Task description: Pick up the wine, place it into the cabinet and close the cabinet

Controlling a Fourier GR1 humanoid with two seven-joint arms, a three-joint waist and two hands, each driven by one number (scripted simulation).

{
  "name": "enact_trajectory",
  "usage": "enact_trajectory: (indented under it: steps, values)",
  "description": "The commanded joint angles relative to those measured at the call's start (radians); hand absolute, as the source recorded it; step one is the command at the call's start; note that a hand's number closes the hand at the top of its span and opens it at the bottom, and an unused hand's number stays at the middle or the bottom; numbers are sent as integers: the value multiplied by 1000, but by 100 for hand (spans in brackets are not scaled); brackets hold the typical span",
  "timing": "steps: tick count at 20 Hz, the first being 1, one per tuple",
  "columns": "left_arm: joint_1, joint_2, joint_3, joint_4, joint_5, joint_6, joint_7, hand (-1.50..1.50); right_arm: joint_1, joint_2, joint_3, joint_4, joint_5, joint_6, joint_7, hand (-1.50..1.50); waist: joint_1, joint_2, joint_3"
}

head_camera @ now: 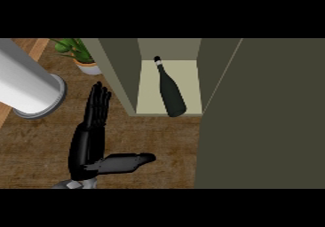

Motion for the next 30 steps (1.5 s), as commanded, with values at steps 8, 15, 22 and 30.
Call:
enact_trajectory:
  steps: [8,15,22,30]
  values:
    - [202,187,93,-183,180,-311,-56,150,-9,-158,37,-136,-28,147,110,150,1,2,-1]
    - [324,246,191,-262,224,-412,-78,150,52,-143,28,-160,-21,156,79,150,-1,2,0]
    - [326,254,287,-183,275,-530,-116,150,12,-162,37,-103,-167,206,74,150,-1,5,0]
    - [394,320,402,-184,350,-648,-137,150,-171,-83,273,-80,-109,136,226,150,18,7,-2]
